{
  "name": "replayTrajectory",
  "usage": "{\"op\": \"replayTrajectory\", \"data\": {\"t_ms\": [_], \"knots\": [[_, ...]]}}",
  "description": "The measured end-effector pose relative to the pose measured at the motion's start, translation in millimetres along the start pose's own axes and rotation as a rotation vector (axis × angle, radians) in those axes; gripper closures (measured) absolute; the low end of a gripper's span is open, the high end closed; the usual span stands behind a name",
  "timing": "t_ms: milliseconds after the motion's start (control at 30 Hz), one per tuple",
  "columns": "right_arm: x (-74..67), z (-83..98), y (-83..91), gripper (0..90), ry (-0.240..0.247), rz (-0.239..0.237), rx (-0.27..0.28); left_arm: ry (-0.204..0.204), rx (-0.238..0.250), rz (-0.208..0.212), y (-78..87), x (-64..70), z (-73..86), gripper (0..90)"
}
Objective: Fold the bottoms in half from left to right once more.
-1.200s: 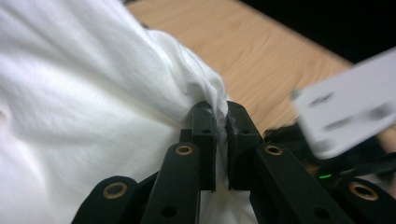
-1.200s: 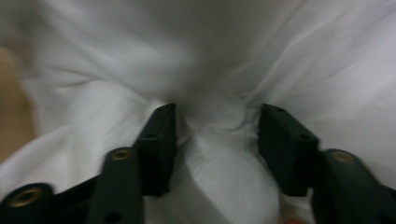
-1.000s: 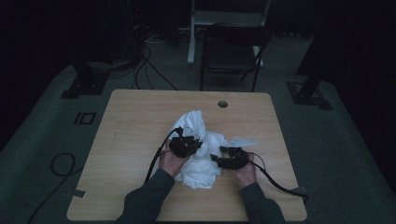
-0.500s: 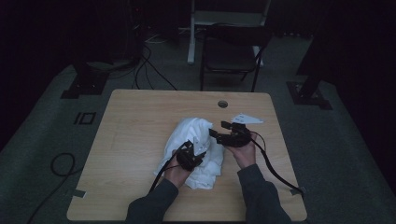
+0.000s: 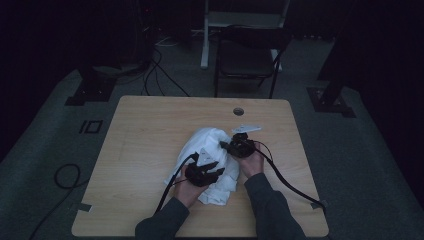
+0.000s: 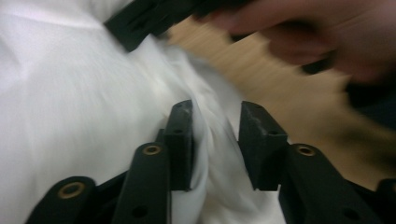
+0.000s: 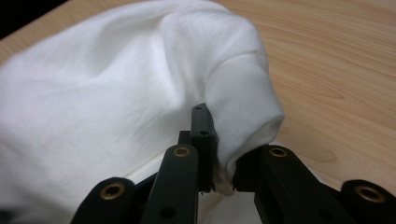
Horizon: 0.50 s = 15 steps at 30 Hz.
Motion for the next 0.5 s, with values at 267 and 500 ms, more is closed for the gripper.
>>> {"op": "replayTrajectory", "data": {"t_ms": [267,500], "knots": [[14.2,14.2,-5.8,81.6,-0.049,0.016,0.003,-0.038,0.15,-0.012,73.2,-17.1,-16.4,58.4],[15.8,17.8,-1.0,79.0,-0.046,0.021,0.006,0.109,0.003,-0.185,51.2,-96.2,-22.3,60.0]]}}
Point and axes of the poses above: each handheld gripper's, and its own axes: y roughly backward along the jaws, z roughly out of its underside, x roughly to its right, the point moved 3 cm from there along -y, roughly forward along the jaws, and after that the axes turned 2 degrees about -z, right-handed, at the moved point
